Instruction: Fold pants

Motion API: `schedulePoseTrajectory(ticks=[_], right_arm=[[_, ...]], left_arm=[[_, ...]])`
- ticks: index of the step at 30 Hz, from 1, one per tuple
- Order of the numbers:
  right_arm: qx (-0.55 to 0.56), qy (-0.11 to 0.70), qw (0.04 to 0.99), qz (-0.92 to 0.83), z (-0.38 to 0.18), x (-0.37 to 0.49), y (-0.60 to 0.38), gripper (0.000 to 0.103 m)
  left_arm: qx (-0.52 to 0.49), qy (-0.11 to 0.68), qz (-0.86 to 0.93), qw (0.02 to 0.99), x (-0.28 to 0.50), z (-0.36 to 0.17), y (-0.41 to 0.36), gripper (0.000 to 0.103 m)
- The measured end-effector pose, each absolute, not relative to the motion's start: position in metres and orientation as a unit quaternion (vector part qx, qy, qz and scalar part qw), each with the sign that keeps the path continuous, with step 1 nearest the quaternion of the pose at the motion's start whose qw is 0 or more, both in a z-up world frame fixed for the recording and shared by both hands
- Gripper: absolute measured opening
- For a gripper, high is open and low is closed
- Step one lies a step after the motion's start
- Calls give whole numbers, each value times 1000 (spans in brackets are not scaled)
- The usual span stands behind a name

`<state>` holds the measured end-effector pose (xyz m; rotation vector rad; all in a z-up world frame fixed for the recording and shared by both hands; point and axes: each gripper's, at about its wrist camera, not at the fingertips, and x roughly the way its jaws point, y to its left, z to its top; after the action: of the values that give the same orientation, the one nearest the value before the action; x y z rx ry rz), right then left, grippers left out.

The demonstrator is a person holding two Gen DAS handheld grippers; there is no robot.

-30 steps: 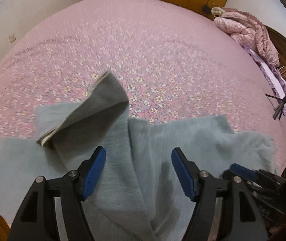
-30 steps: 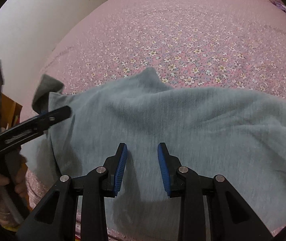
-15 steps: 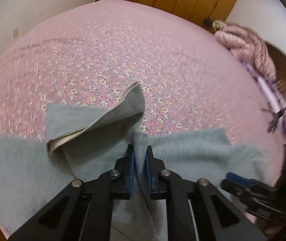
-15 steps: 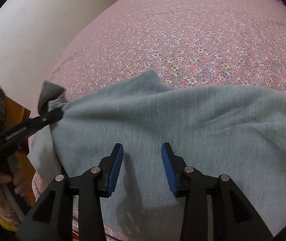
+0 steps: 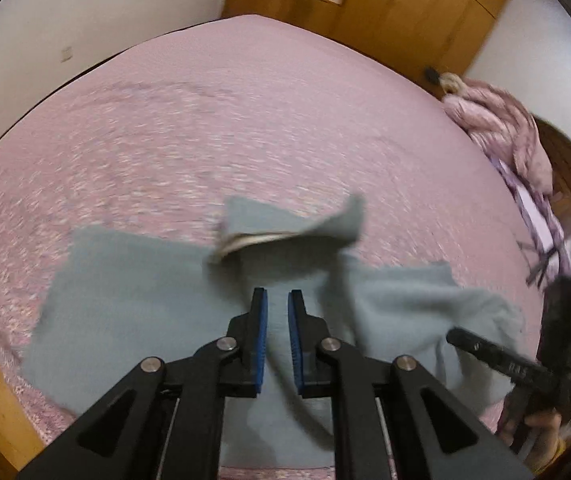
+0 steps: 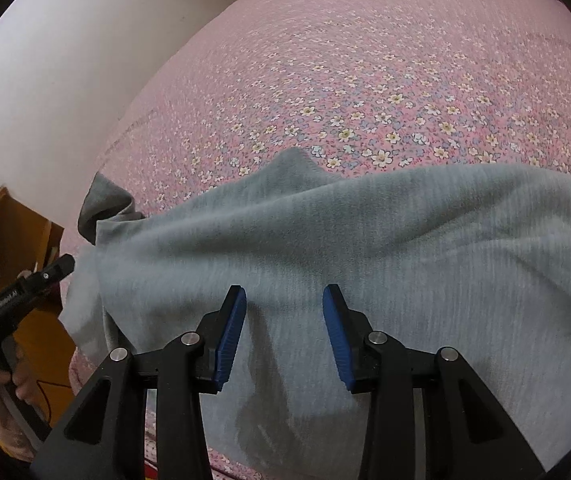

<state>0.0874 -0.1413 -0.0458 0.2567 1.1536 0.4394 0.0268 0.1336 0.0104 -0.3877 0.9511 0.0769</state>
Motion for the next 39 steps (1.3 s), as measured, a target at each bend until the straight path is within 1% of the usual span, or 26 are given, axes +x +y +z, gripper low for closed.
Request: schedulePoseTrajectory(ticks=[5, 7, 9, 10, 12, 13, 15, 16, 19, 20, 21, 28, 29, 31, 32, 33, 34, 35, 37, 39], right_arm=[[112, 536, 811, 206, -46, 87, -131, 47], [104, 535, 814, 204, -46, 86, -125, 47], [98, 535, 815, 201, -45, 85, -118, 47], [94, 537, 815, 197, -44, 84, -116, 47], [87, 538, 816, 195, -43, 83, -114, 47], [83, 537, 817, 194, -42, 82, -112, 47], [76, 536, 818, 193, -41, 81, -111, 47], [74, 535, 819, 193, -41, 80, -110, 47], [73, 535, 818, 199, -43, 80, -113, 47], [77, 534, 817, 202, -44, 80, -114, 47], [82, 534, 816, 205, -45, 80, -116, 47], [109, 526, 813, 225, -51, 81, -126, 47], [111, 524, 813, 227, -52, 81, -127, 47], [113, 522, 814, 230, -53, 81, -130, 47], [114, 520, 814, 231, -53, 81, -130, 47], [116, 520, 814, 231, -54, 82, -133, 47], [117, 519, 814, 232, -54, 82, -133, 47], [118, 519, 814, 232, -54, 82, -133, 47], [119, 519, 814, 232, -54, 82, -135, 47], [118, 520, 814, 230, -54, 82, -137, 47]], left_arm=[[-213, 452, 53, 865, 20, 9, 154, 10], [-215, 453, 46, 864, 20, 10, 152, 14], [-208, 456, 40, 865, 24, 12, 143, 31], [-206, 456, 35, 865, 26, 14, 138, 35], [-202, 458, 26, 865, 33, 16, 126, 49], [-198, 460, 20, 865, 38, 17, 119, 52], [-184, 464, 14, 867, 50, 19, 103, 63], [-174, 465, 17, 868, 56, 20, 97, 65], [-138, 463, 37, 875, 77, 22, 77, 70], [-122, 465, 44, 876, 85, 22, 70, 73], [-114, 467, 49, 876, 92, 20, 66, 75], [-97, 515, 93, 846, 140, -21, 62, 75], [-97, 520, 100, 843, 144, -28, 63, 74], [-98, 509, 110, 848, 142, -29, 64, 67], [-97, 502, 114, 852, 140, -27, 65, 51], [-97, 498, 114, 854, 138, -25, 68, 28], [-108, 497, 105, 855, 136, -24, 72, 19], [-140, 491, 87, 855, 131, -21, 79, 6], [-185, 474, 73, 858, 118, -13, 94, 6], [-202, 451, 68, 867, 101, 2, 105, 6]])
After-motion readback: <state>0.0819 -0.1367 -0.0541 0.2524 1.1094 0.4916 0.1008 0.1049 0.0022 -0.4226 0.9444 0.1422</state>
